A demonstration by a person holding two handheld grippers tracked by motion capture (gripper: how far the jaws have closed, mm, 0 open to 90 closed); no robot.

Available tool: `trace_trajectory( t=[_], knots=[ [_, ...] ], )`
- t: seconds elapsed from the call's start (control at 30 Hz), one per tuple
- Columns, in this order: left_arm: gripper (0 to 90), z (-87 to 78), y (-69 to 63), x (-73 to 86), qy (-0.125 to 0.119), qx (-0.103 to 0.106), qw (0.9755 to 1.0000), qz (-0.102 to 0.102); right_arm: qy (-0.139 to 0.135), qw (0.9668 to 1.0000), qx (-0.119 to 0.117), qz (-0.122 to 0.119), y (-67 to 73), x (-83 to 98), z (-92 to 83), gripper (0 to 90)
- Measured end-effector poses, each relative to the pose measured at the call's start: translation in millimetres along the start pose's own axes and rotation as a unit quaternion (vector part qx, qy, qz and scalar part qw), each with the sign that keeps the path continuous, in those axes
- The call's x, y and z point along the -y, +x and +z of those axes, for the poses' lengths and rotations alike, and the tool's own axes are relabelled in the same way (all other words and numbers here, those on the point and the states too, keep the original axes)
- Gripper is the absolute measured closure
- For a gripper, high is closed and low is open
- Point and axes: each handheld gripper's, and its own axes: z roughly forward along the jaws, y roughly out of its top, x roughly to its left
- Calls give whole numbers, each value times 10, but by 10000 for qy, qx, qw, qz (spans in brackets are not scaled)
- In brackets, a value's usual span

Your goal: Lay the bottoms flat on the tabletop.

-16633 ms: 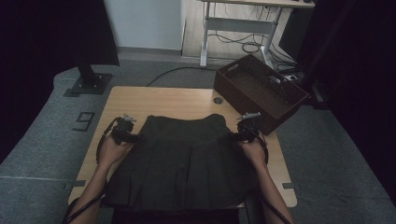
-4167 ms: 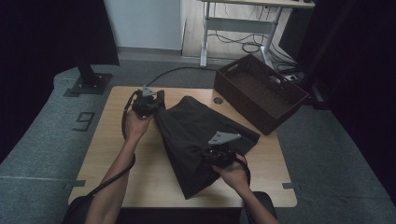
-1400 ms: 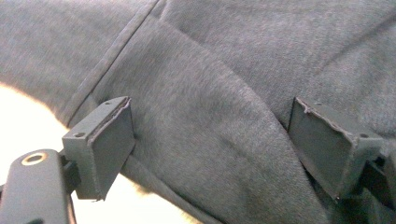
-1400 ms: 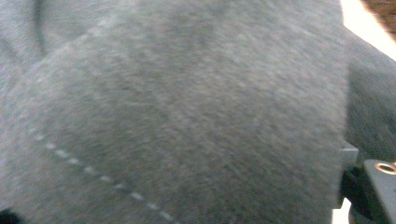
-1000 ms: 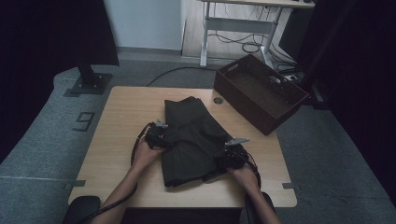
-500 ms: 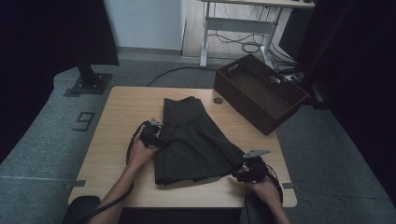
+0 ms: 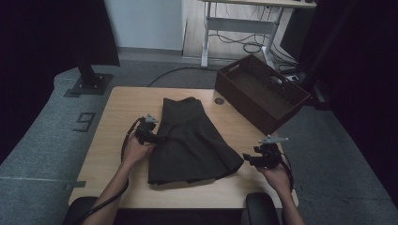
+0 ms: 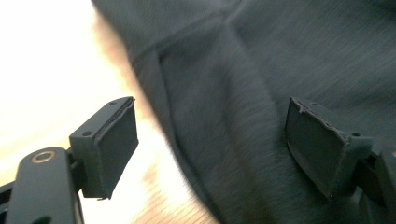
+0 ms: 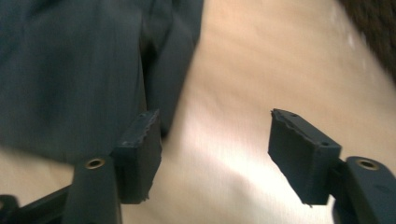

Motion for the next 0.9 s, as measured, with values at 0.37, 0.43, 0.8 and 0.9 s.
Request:
trace_trajectory(
  t=[0.37,0.43,0.8,0.9],
  knots=[
    [218,207,32,25,202,167,9996,-141,232,9991,-236,-278,150,-634,833,340],
    [228,269,36,80,281,181,9993,-167,396,9988,-201,-205,107,-619,1018,320],
    [307,266,23,196,141,350,9989,-270,620,9965,-149,-532,180,-386,1226,410],
    [319,208,-5,261,127,393,9989,-231,591,9961,-230,-610,279,-311,1157,452]
  ],
)
